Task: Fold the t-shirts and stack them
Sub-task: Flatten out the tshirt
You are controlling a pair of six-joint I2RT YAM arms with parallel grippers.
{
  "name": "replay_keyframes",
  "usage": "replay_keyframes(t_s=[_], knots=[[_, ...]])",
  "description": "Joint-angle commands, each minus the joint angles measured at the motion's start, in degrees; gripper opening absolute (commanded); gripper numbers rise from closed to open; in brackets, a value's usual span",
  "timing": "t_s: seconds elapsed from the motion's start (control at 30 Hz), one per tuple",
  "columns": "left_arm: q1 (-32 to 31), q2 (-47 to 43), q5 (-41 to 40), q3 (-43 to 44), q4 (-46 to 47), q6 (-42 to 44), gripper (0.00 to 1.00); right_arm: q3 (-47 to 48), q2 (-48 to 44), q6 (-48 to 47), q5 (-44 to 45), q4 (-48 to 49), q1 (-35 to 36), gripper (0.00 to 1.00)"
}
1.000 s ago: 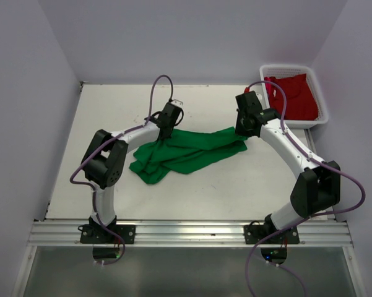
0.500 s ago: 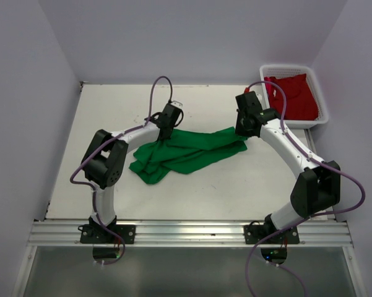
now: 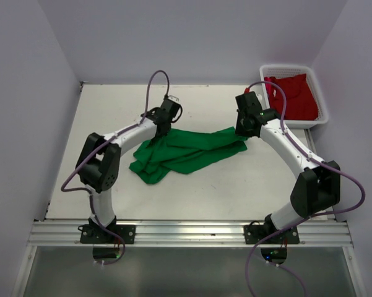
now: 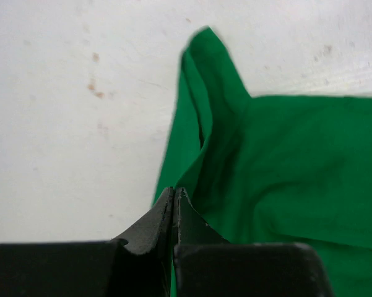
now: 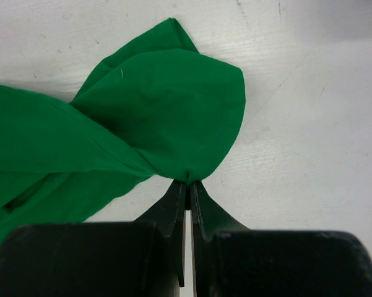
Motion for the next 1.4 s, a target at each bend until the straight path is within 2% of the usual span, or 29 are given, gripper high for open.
replay_keyframes(t_s=[0.0, 0.27, 0.37, 0.57, 0.67, 0.73, 0.83, 0.93, 1.03, 1.07, 1.1, 1.17, 1.3, 1.37], knots=[[-0.2, -8.9, -9.6, 8.8, -5.0, 0.3, 0.00, 1.1, -2.0, -0.6, 2.1, 0.4, -0.1, 0.00], [-0.2, -20.2, -17.1, 25.8, -15.0, 0.6, 0.00, 3.5, -7.5, -1.3, 2.2, 0.0, -0.2, 0.00], [-0.3, -24.6, -19.5, 28.4, -17.4, -0.2, 0.00, 5.2, -11.5, -2.3, 1.1, -0.1, -0.2, 0.00], [-0.3, -35.5, -20.5, 29.8, -16.0, 0.6, 0.00, 8.6, -20.2, -5.1, 0.2, 1.2, -0.1, 0.00], [-0.4, -41.2, -16.9, 29.6, -14.0, 0.4, 0.00, 9.9, -24.8, -6.3, 0.4, 2.4, -0.1, 0.00], [-0.4, -46.3, -11.7, 28.6, -12.5, 0.3, 0.00, 9.0, -29.6, -8.4, -2.1, 4.2, -0.1, 0.00], [-0.4, -54.5, -5.0, 25.3, -9.2, 0.4, 0.00, 5.8, -38.2, -11.0, -4.1, 11.8, -0.1, 0.00], [-0.2, -56.9, -1.0, 25.3, -9.4, 0.4, 0.00, 5.8, -43.1, -13.7, -4.3, 13.6, -0.1, 0.00], [2.0, -59.1, 7.6, 23.2, -7.3, 2.2, 0.00, 7.0, -44.2, -16.2, -3.6, 14.0, -0.1, 0.00], [3.7, -59.1, 12.9, 22.7, -5.8, 3.6, 0.00, 7.3, -44.0, -16.6, -2.3, 14.0, -0.1, 0.00], [8.2, -58.7, 16.3, 22.5, -5.1, 4.2, 0.00, 8.4, -43.5, -17.7, -1.8, 13.5, -0.1, 0.00], [11.2, -58.6, 20.5, 22.3, -2.3, 3.8, 0.00, 9.6, -41.8, -18.2, -1.5, 12.0, -0.1, 0.00], [12.3, -56.4, 20.2, 26.3, -1.2, 6.0, 0.00, 11.2, -38.7, -19.5, -1.1, 11.4, -0.1, 0.00], [12.4, -55.4, 22.6, 29.5, -2.1, 6.6, 0.00, 12.3, -37.0, -19.9, -1.3, 11.5, -0.1, 0.00]])
